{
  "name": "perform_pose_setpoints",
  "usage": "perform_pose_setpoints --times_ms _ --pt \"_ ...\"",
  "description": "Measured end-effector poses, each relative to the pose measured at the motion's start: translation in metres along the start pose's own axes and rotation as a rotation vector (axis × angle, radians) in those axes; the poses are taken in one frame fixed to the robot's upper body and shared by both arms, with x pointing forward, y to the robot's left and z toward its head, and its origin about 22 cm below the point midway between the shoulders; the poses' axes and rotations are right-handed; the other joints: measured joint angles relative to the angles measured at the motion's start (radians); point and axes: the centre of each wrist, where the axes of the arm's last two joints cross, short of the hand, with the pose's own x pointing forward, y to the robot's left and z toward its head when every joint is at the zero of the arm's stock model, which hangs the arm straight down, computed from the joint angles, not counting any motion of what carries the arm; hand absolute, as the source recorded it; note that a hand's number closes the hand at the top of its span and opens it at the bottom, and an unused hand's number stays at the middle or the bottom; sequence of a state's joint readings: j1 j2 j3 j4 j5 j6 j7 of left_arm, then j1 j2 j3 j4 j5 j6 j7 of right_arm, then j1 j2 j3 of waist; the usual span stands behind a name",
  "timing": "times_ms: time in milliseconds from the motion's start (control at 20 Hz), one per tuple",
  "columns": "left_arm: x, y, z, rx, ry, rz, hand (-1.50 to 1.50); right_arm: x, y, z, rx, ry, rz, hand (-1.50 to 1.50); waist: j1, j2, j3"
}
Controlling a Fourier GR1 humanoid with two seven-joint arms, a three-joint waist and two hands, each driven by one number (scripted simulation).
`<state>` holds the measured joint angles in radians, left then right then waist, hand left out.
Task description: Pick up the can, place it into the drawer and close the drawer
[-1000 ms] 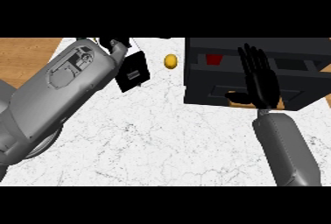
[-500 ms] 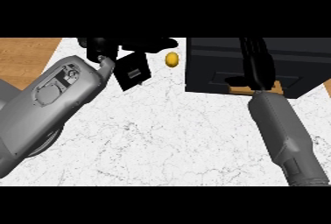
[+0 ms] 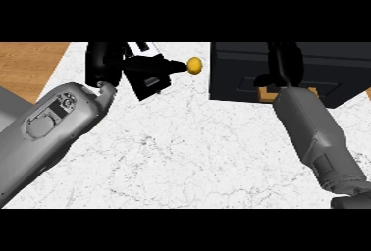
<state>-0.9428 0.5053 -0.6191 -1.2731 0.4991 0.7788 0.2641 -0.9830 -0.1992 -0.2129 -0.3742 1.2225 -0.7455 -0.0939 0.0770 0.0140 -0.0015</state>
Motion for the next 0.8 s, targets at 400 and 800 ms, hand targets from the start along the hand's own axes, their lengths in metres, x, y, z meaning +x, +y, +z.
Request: perform_pose_setpoints --times_ms 400,800 --pt "-0.009 0.007 0.011 -0.005 0.0 -0.001 -1.5 0.003 -0.009 -0.018 0.038 0.004 0.0 -1.5 0.007 0.012 0.003" --pt "-0.017 0.018 0.018 -0.01 -0.003 0.001 -1.5 0.006 -0.012 -0.024 0.044 -0.033 -0.13 -1.5 -0.006 0.017 0.006"
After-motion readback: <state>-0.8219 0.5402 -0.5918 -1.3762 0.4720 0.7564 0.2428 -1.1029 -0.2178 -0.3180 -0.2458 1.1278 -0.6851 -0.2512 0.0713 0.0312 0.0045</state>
